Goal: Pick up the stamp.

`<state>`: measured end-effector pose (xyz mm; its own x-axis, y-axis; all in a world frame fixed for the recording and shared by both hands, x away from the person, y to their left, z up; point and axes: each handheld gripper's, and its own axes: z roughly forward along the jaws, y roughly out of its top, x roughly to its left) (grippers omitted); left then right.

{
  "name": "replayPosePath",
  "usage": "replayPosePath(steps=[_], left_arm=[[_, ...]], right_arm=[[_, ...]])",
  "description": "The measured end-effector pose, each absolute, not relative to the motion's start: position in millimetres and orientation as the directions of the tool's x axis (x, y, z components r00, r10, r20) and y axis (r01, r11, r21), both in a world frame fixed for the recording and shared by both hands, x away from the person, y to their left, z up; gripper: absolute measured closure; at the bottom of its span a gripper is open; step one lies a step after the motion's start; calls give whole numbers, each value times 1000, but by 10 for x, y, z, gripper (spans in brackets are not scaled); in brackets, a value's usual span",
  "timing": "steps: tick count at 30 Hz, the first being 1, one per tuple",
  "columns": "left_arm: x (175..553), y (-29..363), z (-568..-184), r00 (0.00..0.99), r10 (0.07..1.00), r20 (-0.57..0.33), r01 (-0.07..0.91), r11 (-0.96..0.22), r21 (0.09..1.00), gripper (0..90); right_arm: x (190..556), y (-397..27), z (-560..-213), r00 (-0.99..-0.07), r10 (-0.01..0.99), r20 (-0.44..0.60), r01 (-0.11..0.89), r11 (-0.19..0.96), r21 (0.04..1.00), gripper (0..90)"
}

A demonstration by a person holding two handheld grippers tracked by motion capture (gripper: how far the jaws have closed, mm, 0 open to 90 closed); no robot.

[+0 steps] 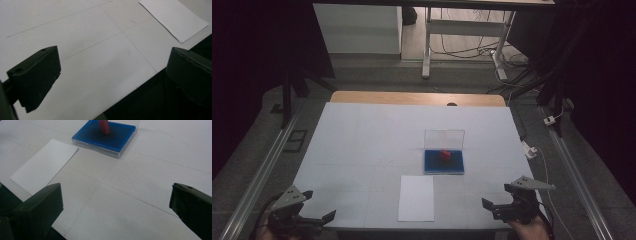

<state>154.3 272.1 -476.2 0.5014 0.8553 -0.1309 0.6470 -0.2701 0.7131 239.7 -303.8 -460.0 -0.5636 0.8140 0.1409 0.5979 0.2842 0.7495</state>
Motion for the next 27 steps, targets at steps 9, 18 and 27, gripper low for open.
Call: replayPosePath(steps=[9, 18, 27], left_arm=[[1563, 2706, -4766, 510, 847, -148, 654, -271, 706, 0], [1578, 2719, -4777, 514, 841, -171, 663, -262, 701, 5], [1578, 2707, -4777, 524, 835, -168, 663, -275, 696, 15]], right_arm=[[2368, -2996, -4596, -568, 818, 90, 576, 317, 754, 0], [2383, -2993, -4599, -569, 817, 94, 587, 323, 742, 0], [2391, -2978, -4603, -565, 821, 86, 591, 329, 737, 0]])
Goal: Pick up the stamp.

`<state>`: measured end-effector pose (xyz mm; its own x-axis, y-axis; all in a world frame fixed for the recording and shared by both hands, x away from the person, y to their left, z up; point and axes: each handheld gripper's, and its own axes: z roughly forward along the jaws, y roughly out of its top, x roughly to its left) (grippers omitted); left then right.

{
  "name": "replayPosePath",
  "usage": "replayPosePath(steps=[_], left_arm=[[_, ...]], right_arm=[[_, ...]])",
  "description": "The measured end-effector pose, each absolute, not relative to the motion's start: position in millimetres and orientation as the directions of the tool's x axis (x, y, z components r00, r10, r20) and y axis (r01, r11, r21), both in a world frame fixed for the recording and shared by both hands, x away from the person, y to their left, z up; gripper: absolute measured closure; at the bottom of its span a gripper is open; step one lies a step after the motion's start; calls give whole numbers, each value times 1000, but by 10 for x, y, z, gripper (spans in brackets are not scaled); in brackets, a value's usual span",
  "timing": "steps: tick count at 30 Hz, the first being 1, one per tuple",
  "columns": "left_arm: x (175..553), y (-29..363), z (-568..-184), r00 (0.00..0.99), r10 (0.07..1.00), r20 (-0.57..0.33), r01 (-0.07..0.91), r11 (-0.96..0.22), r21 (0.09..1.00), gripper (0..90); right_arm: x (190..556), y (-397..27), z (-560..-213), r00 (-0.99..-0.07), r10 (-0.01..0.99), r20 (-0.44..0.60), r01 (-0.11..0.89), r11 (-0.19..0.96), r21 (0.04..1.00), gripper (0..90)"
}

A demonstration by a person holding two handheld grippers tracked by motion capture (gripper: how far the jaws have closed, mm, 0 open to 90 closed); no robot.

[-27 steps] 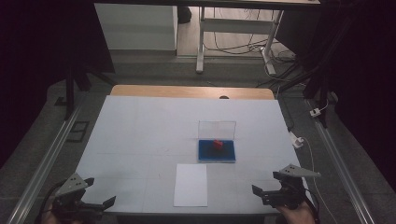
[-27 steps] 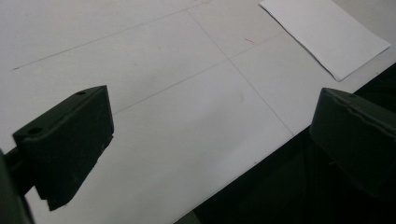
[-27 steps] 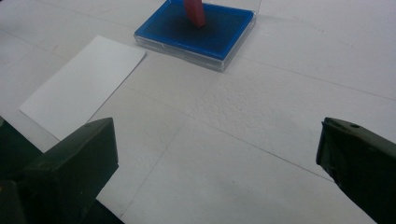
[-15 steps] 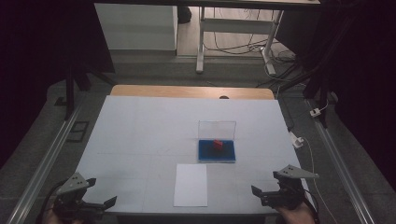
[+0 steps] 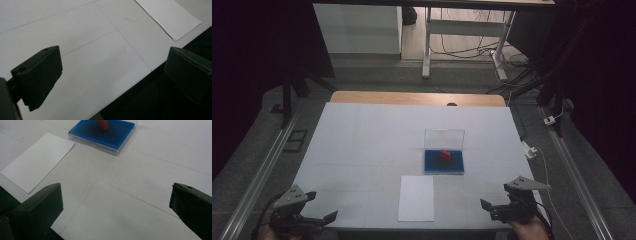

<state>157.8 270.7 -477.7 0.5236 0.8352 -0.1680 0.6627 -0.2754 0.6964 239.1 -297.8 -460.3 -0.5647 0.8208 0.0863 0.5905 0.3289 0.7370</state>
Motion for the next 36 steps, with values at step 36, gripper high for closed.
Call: replayPosePath(steps=[36], left_arm=[[1566, 2738, -4778, 535, 824, -187, 653, -264, 710, 11]], right_arm=[[2564, -2664, -4453, -666, 744, 53, 472, 365, 803, 0]])
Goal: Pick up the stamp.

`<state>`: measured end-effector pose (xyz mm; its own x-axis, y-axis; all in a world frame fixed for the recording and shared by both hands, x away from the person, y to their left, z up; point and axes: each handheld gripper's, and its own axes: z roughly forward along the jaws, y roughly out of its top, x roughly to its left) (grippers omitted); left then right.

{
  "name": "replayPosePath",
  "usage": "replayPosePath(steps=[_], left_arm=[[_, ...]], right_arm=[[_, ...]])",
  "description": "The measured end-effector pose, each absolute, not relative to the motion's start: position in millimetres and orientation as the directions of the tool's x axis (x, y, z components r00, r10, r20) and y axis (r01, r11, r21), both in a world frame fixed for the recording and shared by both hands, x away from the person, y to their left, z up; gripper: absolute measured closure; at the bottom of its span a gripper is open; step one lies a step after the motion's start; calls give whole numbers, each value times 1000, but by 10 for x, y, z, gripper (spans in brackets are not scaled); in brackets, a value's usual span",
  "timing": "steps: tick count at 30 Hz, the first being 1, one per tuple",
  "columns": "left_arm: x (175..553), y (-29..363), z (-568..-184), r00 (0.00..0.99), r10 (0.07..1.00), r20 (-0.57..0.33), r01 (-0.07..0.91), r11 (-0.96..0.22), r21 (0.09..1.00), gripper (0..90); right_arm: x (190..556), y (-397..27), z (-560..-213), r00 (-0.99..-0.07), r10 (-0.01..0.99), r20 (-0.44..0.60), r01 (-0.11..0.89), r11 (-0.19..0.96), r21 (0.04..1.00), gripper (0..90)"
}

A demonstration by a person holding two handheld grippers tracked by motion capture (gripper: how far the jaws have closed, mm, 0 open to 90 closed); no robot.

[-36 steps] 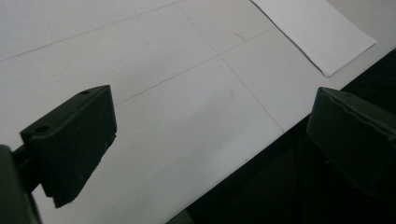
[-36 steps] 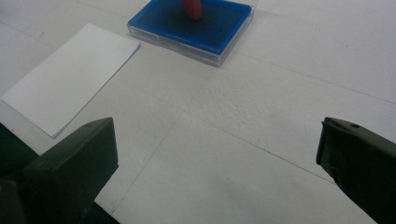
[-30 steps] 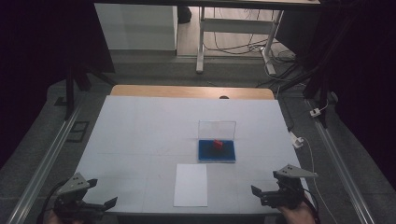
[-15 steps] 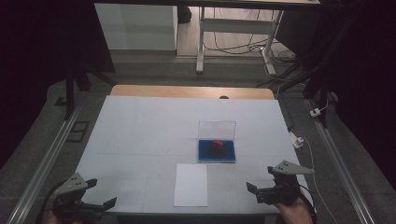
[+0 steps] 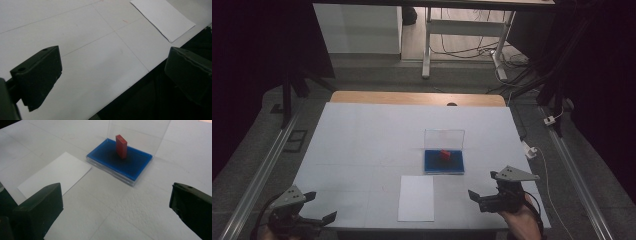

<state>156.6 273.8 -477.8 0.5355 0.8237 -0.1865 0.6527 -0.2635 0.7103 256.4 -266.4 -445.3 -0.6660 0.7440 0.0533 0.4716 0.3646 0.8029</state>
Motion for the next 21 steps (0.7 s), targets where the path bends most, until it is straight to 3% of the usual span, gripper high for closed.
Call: replayPosePath(steps=[21], left_arm=[[1558, 2743, -4778, 533, 825, -186, 652, -261, 712, 10]], right_arm=[[2908, -2426, -4491, -725, 682, 95, 461, 379, 802, 0]])
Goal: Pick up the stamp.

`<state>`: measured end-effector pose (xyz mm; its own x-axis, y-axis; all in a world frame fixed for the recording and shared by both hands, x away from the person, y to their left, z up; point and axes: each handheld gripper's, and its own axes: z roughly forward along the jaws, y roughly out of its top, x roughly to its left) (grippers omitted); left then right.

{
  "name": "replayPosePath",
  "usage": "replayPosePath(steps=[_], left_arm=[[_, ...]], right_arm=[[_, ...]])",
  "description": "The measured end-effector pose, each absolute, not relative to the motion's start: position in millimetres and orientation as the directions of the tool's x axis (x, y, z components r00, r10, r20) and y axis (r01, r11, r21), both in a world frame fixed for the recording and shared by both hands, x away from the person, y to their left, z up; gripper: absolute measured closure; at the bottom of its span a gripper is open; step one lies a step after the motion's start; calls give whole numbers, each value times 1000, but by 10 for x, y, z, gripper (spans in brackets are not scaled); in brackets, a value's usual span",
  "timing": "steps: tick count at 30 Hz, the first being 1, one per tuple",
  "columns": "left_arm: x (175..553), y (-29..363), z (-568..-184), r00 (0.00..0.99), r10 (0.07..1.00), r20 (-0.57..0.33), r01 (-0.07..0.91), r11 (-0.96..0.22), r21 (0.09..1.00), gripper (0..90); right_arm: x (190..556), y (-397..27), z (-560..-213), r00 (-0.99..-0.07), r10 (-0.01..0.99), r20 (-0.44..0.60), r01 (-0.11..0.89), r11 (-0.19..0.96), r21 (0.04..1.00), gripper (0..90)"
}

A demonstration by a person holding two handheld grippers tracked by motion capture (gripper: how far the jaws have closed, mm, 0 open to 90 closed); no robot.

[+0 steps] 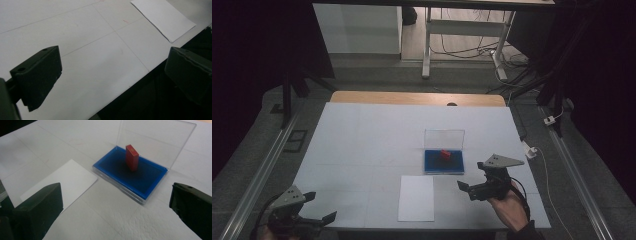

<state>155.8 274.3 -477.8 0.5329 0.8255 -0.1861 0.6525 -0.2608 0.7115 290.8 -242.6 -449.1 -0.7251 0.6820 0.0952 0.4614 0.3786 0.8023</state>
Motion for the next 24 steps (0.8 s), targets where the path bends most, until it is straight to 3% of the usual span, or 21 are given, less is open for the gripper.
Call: replayPosePath(steps=[11, 24], left_arm=[[1549, 2759, -4776, 537, 821, -195, 646, -252, 721, 5], [1553, 2761, -4777, 538, 820, -197, 648, -252, 719, 5]], right_arm=[[3139, -2296, -4510, -734, 670, 112, 480, 394, 783, 0], [3345, -2144, -4597, -721, 692, 40, 502, 481, 718, 0]])
